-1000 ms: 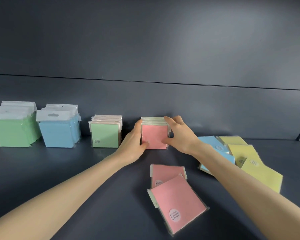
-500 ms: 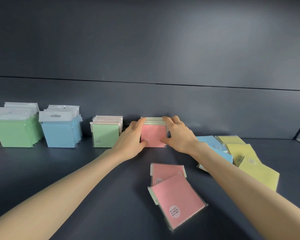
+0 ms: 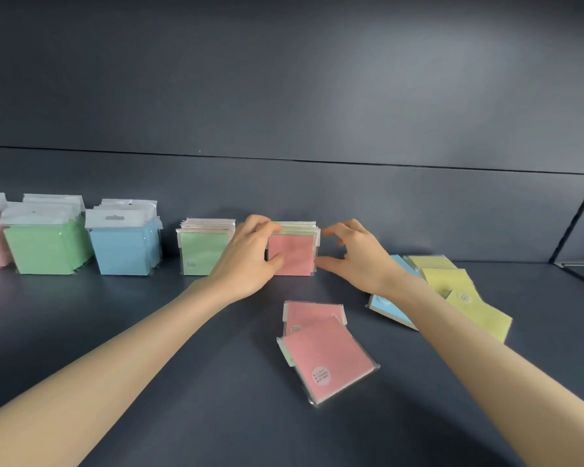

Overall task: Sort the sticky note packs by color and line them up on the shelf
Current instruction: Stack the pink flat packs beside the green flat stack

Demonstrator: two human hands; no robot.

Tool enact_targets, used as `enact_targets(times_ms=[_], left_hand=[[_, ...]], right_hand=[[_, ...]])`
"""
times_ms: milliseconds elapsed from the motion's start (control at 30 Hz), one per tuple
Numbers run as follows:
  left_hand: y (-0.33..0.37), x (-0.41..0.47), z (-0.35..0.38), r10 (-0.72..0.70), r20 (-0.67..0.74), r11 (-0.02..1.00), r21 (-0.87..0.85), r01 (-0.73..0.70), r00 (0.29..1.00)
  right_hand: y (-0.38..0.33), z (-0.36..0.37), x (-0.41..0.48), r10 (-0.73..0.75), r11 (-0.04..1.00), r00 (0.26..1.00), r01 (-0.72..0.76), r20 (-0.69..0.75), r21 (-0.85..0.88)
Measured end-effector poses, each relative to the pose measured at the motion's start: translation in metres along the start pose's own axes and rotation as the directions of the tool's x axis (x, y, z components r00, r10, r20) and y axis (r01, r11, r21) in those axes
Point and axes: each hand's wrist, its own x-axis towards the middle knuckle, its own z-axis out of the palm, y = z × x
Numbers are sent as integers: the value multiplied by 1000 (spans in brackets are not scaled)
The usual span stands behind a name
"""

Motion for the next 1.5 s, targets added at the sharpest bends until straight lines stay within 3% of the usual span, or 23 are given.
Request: enact_targets(times_ms=[200,400,500,633,833,1033,1200,1500], left_hand=[[14,-35,4,-42,165,985,-159,69,985],[17,-51,9,-129,434,948,-208,239,892],[18,-50,9,-134,480,937,-224,269,867],[21,-50,3,-161,427,896,-314,313,890],[18,-48,-7,-213,237,796,-521,309,948],[7,-38,-15,-273,147,762,-569,307,951],[-7,-28,-14,-264,86,791,-551,267,961],[-18,-7,-2,-292,25,781,-571,253,956]], right_hand=[[-2,-7,-47,15,980,975,-58,222,188],[1,-1,-71,16,979,930,-91,368,185],[-1,-2,-76,6,986,908,-76,420,151],[-2,-7,-79,19,987,911,-84,413,139],[1,-12,-70,46,919,978,-121,203,376],[4,-8,-51,53,880,993,-97,106,465],[5,2,-31,107,867,993,-114,43,485],[6,6,5,137,886,990,-108,-32,451]])
